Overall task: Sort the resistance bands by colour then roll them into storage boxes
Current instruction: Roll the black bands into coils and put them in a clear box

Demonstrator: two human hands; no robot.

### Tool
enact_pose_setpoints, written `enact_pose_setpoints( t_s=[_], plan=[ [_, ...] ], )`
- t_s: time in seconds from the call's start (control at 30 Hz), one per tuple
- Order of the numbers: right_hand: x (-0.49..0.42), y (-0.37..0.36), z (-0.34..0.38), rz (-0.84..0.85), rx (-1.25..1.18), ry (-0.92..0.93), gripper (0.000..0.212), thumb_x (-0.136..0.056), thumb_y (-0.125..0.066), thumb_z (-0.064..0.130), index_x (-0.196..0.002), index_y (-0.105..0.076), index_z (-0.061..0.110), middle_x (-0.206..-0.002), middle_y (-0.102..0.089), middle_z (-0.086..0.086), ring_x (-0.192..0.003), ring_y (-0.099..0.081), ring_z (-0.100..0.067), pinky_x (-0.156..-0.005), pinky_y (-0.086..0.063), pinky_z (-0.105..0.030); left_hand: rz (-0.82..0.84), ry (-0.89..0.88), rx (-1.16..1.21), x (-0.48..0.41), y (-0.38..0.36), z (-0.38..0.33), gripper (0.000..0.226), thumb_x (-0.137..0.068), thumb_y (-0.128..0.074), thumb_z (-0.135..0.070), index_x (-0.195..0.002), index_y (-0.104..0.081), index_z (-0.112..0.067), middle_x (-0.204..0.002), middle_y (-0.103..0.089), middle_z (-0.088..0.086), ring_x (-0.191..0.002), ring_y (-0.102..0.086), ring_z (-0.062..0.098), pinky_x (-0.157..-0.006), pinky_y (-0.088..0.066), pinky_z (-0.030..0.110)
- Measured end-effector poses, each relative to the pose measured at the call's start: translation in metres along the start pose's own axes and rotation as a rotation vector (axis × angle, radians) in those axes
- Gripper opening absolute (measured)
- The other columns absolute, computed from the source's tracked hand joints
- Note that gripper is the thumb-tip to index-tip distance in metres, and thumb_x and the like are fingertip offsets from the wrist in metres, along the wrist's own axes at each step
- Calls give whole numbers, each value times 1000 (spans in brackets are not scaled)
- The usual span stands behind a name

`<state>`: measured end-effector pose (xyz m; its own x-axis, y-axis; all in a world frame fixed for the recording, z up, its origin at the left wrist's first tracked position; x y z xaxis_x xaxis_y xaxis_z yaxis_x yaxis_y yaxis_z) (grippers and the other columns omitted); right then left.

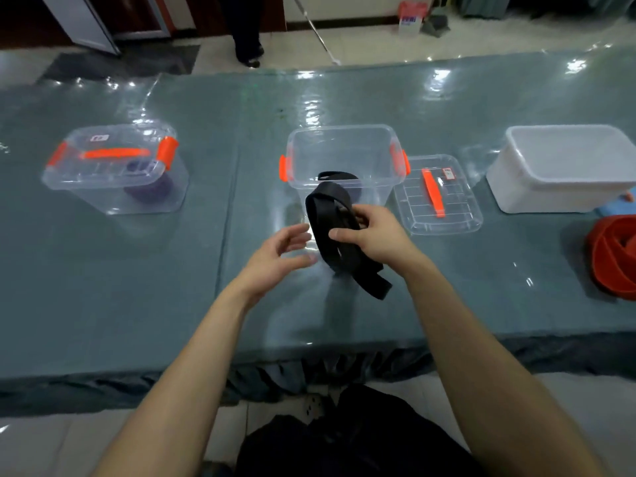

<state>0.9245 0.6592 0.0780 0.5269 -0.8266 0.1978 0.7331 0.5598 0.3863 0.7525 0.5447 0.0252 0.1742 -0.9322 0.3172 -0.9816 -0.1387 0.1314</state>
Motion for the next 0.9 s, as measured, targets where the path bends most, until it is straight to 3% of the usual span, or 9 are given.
enact_pose_setpoints(
  t_s=[0.03, 0.13, 0.27, 0.37, 0.43, 0.53, 0.7, 0.8, 0.9],
  plan=[
    [-2, -1, 5, -3, -6, 20, 28, -85, -89, 22, -109, -76, 16, -99, -81, -2, -94, -78, -21, -94, -62, -44, 22, 2, -64, 1, -5, -3, 64, -89, -88, -21, -145, -59, -25, -126, -76, -4, -120, -70, 4, -101, -56, 23],
    [-11, -1, 19, 21, -70, 64, 27, -89, -87, 22, -112, -76, 12, -86, -79, 6, -82, -76, -14, -87, -61, -37, -81, -68, -149, -4, -9, -19, 28, -96, -81, -11, -121, -68, -9, -85, -70, 2, -79, -65, 12, -81, -53, 27],
    [-19, 14, 28, 62, -204, 71, 24, -93, -84, 27, -112, -79, 14, -101, -82, -7, -98, -78, -20, -95, -61, -38, -161, -250, -248, -6, 13, -55, 19, -99, -69, -21, -115, -69, -12, -106, -74, 18, -96, -68, 24, -99, -55, 47],
    [-32, 44, 13, -44, -145, 41, 28, -94, -79, 47, -88, -78, 19, -75, -74, 11, -69, -68, -6, -72, -53, -25, -334, -289, -145, -5, 62, -78, 12, -90, -64, -23, -101, -60, -18, -98, -70, 26, -95, -65, 27, -97, -52, 48],
    [-45, 65, -15, -166, -61, -12, 35, -95, -78, 48, -80, -73, 17, -63, -67, 14, -58, -59, -3, -64, -47, -25, -463, -294, -16, -2, 97, -88, 12, -83, -57, -21, -94, -57, -18, -74, -62, 15, -72, -57, 27, -78, -48, 42],
    [-59, 87, -72, -322, -36, -129, 29, -95, -77, 43, -94, -74, 14, -85, -75, 0, -81, -73, -23, -79, -57, -39, -567, -317, 104, 5, 125, -89, 8, -85, -60, -29, -80, -65, -24, -58, -45, -5, -58, -38, 18, -61, -32, 34],
    [-56, 94, -147, -337, 289, -313, 40, -87, -66, 27, -119, -58, 4, -124, -65, -23, -118, -63, -44, -95, -54, -49, -646, -211, -248, 9, 119, -47, 18, -83, -63, -28, -67, -67, -23, -72, -63, -6, -75, -54, 12, -74, -42, 34],
    [-45, 75, -165, -268, 416, -356, 57, -91, -70, 17, -139, -46, -2, -144, -49, -26, -134, -49, -46, -112, -45, -52, -544, 80, -635, -1, 115, 20, 17, -87, -67, -17, -97, -80, -19, -108, -76, 12, -106, -69, 25, -97, -52, 39],
    [-37, 62, -167, -262, 478, -248, 55, -90, -68, 9, -143, -52, 4, -144, -50, -20, -135, -48, -40, -113, -44, -50, -484, 317, -902, 11, 107, 70, 42, -82, -65, -3, -114, -79, -27, -131, -68, 13, -124, -63, 35, -110, -48, 42]
  ],
)
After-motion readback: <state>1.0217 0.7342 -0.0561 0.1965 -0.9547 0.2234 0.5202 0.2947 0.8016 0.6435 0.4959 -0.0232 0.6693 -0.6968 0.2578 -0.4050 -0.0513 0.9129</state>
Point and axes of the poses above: each hand's wrist, its own x-axis away from the middle knuckle, its own y-axis out of the back of the hand, z = x × y, the point moved 9 cm from there along -x, towards the middle knuckle
